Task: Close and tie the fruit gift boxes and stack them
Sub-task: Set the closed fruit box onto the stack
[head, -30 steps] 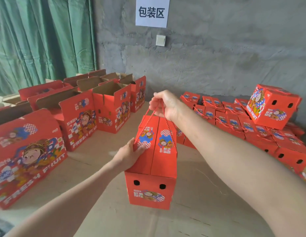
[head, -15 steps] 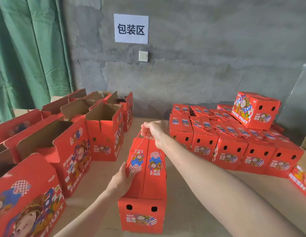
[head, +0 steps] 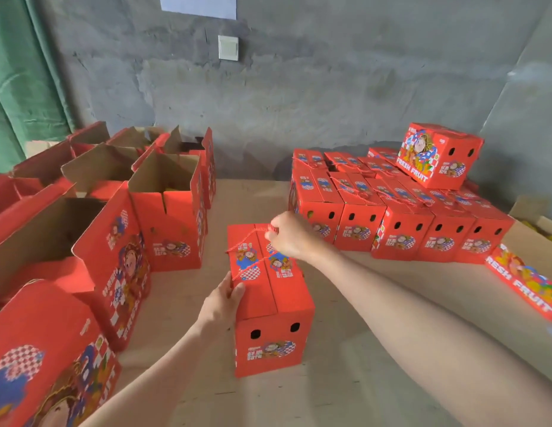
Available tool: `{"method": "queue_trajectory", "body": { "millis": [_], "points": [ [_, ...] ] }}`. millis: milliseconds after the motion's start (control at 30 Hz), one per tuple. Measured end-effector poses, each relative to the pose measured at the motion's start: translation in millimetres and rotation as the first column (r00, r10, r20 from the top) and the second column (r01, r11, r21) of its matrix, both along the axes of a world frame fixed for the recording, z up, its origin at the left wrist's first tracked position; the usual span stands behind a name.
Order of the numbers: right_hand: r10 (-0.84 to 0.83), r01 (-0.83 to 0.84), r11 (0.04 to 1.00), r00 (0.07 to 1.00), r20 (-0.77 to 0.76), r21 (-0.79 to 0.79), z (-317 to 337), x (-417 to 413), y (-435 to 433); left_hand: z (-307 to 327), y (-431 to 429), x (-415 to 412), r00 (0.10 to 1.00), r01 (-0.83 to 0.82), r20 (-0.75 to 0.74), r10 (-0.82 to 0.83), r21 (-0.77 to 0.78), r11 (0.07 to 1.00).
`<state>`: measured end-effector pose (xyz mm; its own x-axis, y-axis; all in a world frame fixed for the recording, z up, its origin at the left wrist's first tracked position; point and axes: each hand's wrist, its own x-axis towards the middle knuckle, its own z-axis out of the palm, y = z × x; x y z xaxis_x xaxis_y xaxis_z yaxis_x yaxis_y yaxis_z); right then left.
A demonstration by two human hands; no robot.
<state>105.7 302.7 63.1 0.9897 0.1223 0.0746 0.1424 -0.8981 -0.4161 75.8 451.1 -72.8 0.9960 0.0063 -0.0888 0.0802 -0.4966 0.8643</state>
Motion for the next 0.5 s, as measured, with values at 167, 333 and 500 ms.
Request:
{"method": "queue_trajectory", "body": {
  "millis": [167, 333, 500],
  "points": [
    [0.23, -0.287, 0.886, 0.954, -0.193, -0.364, -75, -45, -20, -10, 0, -6, 0.998, -0.054, 0.016, 0.054, -0.024, 0.998],
    [0.31, -0.345, 0.855, 0.939, -0.152, -0.387, -120, -57, -42, -20, -10, -38, 0.96, -0.086, 0.263, 0.101, -0.066, 0.994],
    [0.35, -0.298, 0.86, 0.935, 0.055, -0.414, -145, -63, -40, -36, -13, -60, 0.91, -0.007, 0.413, -0.031, 0.089, 0.996]
  ]
}}
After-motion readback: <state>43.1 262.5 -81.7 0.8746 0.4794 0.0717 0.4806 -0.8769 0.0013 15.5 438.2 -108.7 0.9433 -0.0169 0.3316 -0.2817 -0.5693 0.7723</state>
